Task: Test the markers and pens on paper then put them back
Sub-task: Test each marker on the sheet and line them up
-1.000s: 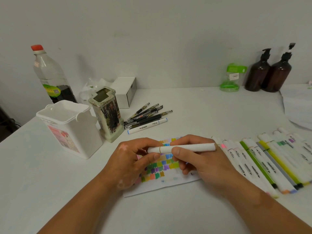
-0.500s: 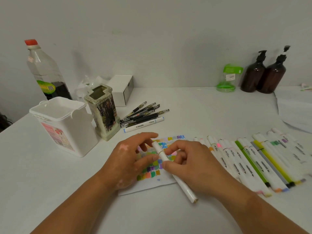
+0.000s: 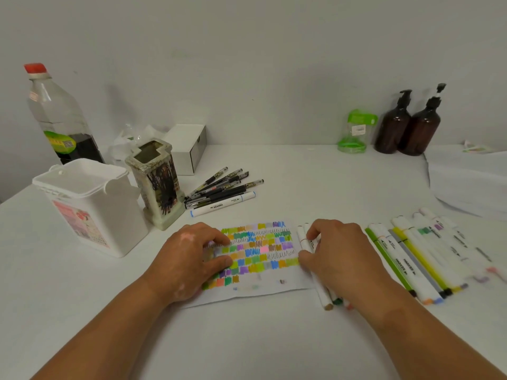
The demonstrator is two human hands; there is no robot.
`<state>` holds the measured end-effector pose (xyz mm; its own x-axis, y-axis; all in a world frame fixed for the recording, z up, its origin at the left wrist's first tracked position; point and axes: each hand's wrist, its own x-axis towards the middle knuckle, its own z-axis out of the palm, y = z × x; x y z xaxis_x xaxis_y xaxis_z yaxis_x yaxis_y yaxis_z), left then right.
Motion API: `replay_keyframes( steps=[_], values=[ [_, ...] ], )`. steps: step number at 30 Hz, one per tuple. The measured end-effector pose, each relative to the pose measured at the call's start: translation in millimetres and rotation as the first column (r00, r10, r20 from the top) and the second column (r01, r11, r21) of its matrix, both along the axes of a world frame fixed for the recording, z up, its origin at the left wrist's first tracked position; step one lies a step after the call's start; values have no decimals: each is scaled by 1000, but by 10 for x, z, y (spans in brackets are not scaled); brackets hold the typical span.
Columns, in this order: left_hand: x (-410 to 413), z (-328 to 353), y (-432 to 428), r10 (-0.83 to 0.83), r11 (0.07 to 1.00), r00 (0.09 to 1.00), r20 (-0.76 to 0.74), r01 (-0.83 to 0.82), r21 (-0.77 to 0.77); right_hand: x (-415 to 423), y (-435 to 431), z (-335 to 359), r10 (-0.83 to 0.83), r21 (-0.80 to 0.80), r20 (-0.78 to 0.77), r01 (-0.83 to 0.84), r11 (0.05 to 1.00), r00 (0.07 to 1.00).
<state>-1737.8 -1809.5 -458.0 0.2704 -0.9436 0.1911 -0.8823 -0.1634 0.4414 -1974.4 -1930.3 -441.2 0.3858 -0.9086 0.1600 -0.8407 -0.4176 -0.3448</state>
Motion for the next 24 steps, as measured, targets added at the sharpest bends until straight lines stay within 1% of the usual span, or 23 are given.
replay_keyframes(
  steps=[4, 6, 8, 10, 13, 15, 19, 24],
  values=[
    [52, 16, 5, 16, 1000, 999, -30, -16, 12, -12, -25, 3, 10, 17, 14, -11, 1000, 1000],
    [64, 19, 17, 14, 1000, 999, -33, -14, 14, 11, -28, 70, 31, 18, 63, -32, 999, 998],
    [70, 17, 22, 13, 1000, 999, -34, -12, 9, 96, -52, 168, 94, 2, 118, -95, 996, 989],
    [69, 15, 19, 8, 1000, 999, -40, -8, 9, 241, -125, 260, 206, -30, 116, -204, 979, 972],
    [64, 27, 14, 8, 1000, 999, -53, -7, 25, 567, -289, 325, 379, -63, 22, -377, 924, 925],
    [59, 35, 13, 9, 1000, 998, -67, -8, 28, 801, -420, 309, 446, -60, -57, -449, 891, 893],
    [65, 26, 0, 0, 1000, 997, -72, 2, 23, 1183, -617, 250, 512, -78, -194, -534, 842, 837],
    [82, 4, 7, -3, 1000, 997, -79, 4, 14, 1396, -678, 143, 529, -114, -258, -569, 815, 809]
  ],
)
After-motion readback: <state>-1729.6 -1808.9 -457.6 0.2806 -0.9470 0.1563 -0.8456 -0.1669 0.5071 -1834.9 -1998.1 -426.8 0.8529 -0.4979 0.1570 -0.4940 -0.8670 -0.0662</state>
